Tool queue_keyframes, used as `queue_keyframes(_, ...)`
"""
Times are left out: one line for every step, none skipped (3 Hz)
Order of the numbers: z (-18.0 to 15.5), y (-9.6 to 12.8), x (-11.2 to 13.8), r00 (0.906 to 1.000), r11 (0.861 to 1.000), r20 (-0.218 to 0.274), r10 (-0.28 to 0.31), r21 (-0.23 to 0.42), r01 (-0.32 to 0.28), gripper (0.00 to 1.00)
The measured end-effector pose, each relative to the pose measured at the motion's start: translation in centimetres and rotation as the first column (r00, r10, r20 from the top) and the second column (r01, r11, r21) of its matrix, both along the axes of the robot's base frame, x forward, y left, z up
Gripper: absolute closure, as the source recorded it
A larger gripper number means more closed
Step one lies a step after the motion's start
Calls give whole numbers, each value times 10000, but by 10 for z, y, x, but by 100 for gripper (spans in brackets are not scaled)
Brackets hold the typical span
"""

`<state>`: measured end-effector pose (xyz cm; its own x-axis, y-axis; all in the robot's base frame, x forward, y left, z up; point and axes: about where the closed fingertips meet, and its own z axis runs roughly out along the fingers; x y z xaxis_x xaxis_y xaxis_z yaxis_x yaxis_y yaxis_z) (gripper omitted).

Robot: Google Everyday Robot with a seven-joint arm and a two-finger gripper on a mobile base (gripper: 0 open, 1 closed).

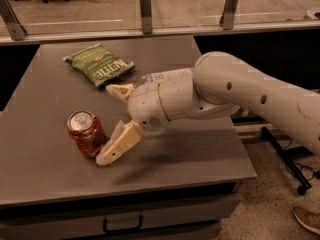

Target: Move coke can near green jalapeno chip bag

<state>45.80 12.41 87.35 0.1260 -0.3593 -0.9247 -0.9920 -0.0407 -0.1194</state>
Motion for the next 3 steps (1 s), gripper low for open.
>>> queue_keyframes(-10,22,-3,9980,9984,-275,568,-19,-569,0)
queue_keyframes(-17,38,-8,9911,9930,-620,1176,161,-1168,18)
queue_keyframes(-18,41,-6,9883,9913,-845,1270,464,-1234,42)
